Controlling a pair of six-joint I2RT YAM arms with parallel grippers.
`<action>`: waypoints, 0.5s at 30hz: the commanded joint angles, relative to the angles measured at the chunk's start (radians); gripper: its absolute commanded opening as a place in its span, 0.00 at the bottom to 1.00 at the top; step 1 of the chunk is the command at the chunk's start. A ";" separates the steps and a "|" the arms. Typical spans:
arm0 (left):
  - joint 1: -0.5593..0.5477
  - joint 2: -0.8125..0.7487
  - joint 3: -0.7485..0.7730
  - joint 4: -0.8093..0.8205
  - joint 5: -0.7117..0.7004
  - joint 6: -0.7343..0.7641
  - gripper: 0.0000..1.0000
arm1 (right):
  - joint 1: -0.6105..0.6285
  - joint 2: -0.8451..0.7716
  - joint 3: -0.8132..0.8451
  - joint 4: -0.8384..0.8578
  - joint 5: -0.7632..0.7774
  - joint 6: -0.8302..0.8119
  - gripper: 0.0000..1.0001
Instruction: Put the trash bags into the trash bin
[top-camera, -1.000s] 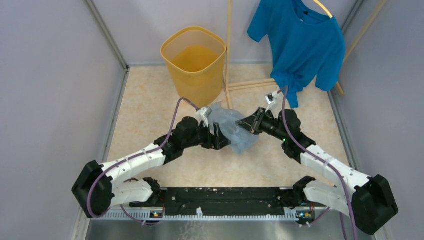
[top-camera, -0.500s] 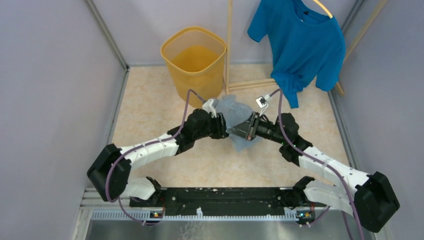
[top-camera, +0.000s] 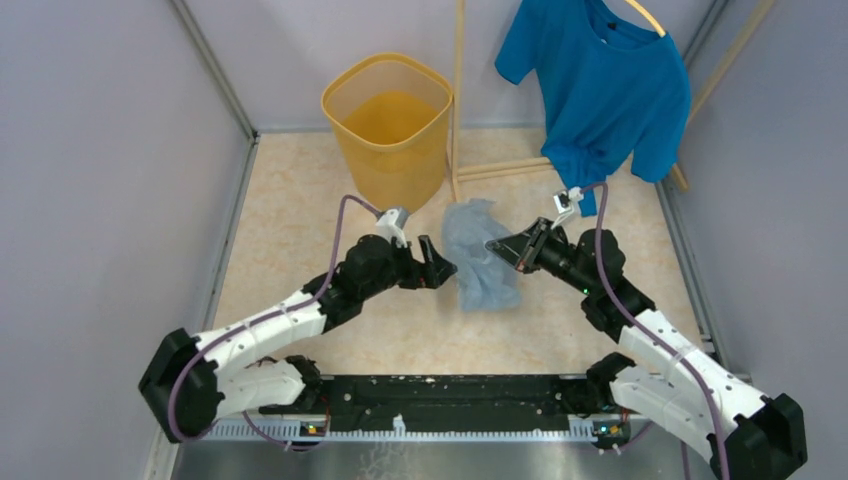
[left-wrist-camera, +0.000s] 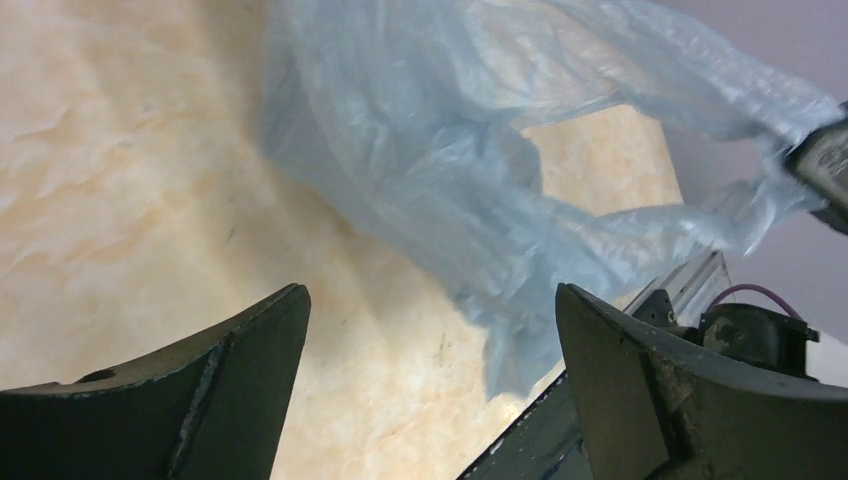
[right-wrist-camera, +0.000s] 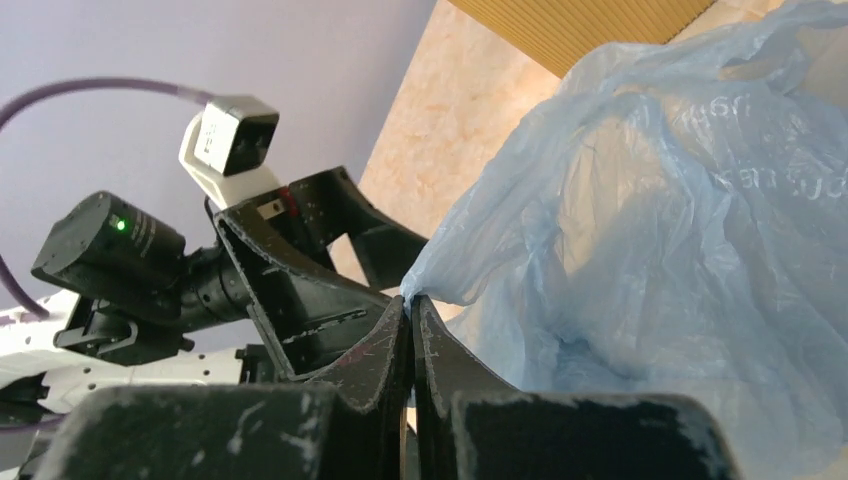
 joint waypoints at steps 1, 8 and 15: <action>0.036 -0.136 -0.111 -0.080 -0.079 -0.005 0.99 | -0.011 -0.005 0.034 0.016 0.023 0.014 0.00; 0.222 -0.133 -0.248 0.049 0.199 -0.181 0.96 | -0.012 -0.037 -0.015 0.059 0.044 0.074 0.00; 0.247 0.112 -0.242 0.393 0.416 -0.390 0.95 | -0.013 -0.047 -0.017 0.055 0.038 0.074 0.00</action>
